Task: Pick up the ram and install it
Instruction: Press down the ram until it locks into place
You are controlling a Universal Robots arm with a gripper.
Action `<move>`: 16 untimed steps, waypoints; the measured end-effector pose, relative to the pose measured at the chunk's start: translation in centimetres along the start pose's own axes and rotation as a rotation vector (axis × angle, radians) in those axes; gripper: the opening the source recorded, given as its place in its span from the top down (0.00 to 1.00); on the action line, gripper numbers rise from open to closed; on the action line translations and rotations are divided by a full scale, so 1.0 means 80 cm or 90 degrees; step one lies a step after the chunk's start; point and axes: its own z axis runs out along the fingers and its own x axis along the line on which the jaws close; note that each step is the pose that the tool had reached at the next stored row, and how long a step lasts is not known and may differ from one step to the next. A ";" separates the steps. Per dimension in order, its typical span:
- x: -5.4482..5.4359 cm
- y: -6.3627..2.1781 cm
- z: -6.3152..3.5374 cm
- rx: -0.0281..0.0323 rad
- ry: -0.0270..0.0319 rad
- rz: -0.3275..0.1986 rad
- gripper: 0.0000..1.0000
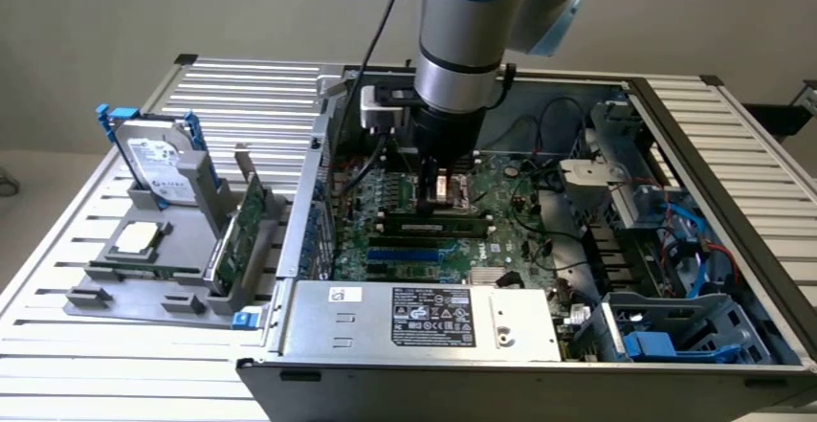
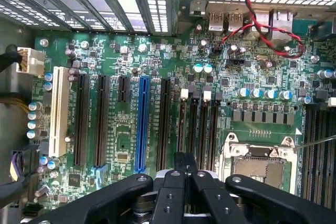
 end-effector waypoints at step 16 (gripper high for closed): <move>-0.003 0.000 0.002 0.0019 -0.0009 0.000 0.89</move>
